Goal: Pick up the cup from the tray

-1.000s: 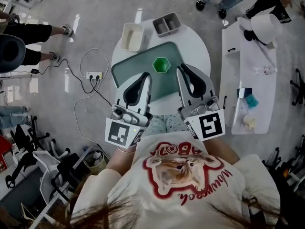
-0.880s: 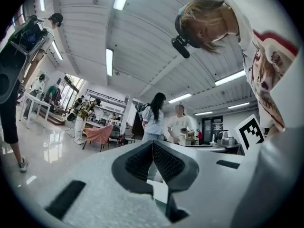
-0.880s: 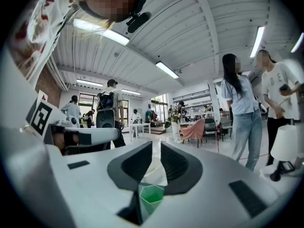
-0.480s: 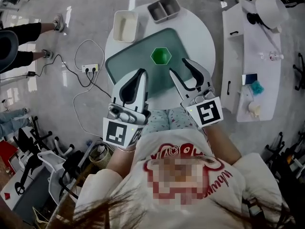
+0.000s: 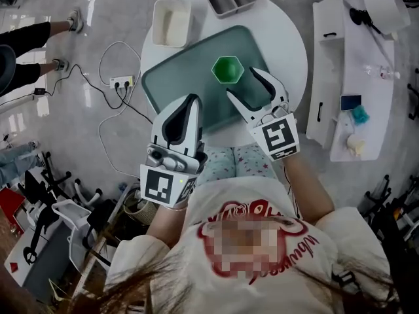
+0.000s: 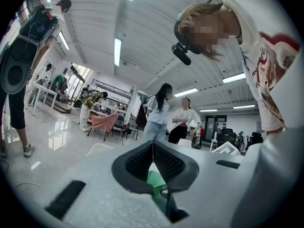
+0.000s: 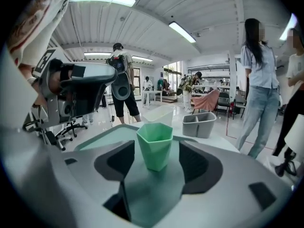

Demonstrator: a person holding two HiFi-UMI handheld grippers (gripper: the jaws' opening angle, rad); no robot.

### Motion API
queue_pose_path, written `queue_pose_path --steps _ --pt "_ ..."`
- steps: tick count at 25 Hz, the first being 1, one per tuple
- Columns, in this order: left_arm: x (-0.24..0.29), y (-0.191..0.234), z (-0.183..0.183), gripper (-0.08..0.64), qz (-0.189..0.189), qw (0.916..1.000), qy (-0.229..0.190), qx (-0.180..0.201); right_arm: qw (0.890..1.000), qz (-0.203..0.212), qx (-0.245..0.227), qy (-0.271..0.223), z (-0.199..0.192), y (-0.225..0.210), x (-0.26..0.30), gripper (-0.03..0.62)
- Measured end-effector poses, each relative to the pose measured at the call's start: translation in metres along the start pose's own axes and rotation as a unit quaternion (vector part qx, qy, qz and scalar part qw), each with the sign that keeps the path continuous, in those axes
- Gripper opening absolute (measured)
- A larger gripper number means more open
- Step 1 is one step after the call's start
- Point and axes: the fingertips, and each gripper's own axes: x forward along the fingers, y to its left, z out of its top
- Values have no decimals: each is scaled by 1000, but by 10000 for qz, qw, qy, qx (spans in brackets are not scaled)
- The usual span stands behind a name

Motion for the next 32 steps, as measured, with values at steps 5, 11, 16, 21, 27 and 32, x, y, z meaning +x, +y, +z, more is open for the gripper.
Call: queue_pose_path --steps 5,11,16,21,27,32 --pt "-2 3 -9 14 61 9999 9 -115 9990 68 -69 430 -17 2 19 288" --pt "-5 9 -11 15 129 9998 14 -169 9973 204 -40 709 -25 4 35 305" --pt "-4 12 -13 14 154 9994 42 -292 9968 208 -66 765 -26 5 49 311" --pt "-4 13 -17 14 164 9991 92 -367 9975 228 23 666 -22 3 61 311" --pt "-8 16 -20 14 170 9991 152 -371 9984 176 82 536 -17 2 69 310" --pt "-7 18 -17 14 171 9991 146 -366 9992 -26 47 390 -15 0 69 310"
